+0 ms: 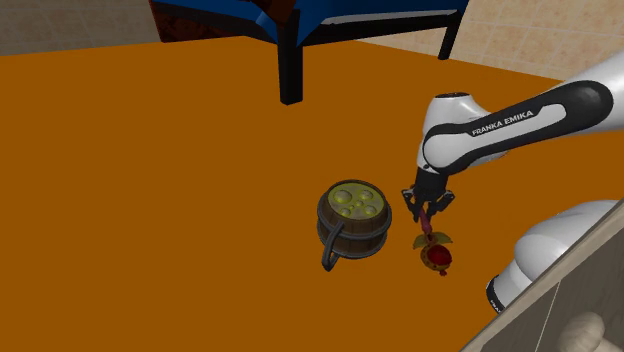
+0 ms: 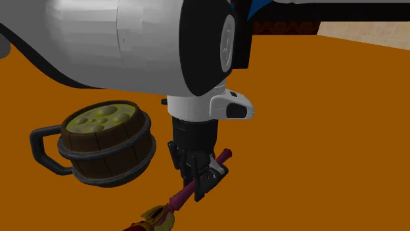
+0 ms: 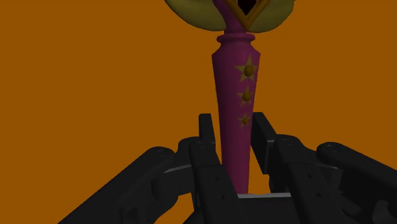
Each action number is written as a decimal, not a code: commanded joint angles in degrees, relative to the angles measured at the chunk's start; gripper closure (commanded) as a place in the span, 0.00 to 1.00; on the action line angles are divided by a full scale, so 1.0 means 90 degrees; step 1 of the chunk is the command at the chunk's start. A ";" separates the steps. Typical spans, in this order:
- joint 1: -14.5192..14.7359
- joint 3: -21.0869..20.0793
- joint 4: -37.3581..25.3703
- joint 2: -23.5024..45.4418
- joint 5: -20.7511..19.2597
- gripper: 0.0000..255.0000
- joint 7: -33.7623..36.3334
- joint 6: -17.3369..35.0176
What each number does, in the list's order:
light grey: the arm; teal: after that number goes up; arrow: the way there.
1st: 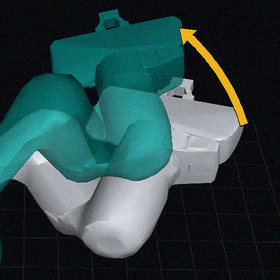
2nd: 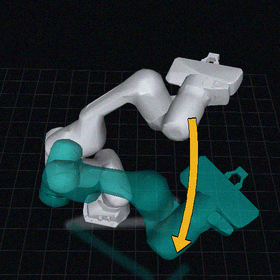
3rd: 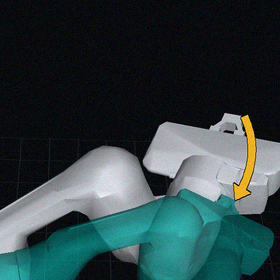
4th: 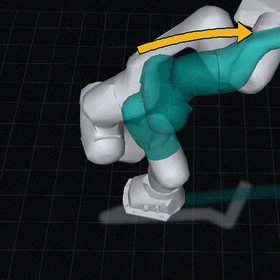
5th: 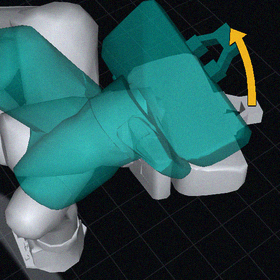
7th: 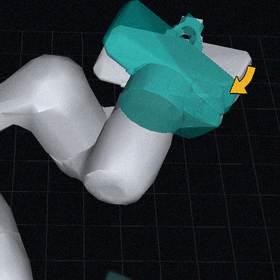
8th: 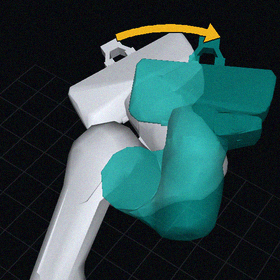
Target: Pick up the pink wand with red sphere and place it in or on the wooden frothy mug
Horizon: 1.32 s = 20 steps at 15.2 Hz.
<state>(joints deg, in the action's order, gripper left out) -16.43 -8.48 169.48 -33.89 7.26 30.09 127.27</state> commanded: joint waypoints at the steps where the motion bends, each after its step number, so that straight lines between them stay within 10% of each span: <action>1: -0.0002 0.0022 -0.0076 -0.0207 -0.0018 1.00 0.0000 -0.0290; 20: -0.0041 0.0190 -0.1184 -0.1265 -0.0176 1.00 0.0031 -0.2453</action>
<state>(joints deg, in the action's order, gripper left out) -16.84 -6.79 159.35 -44.88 5.68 30.29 106.15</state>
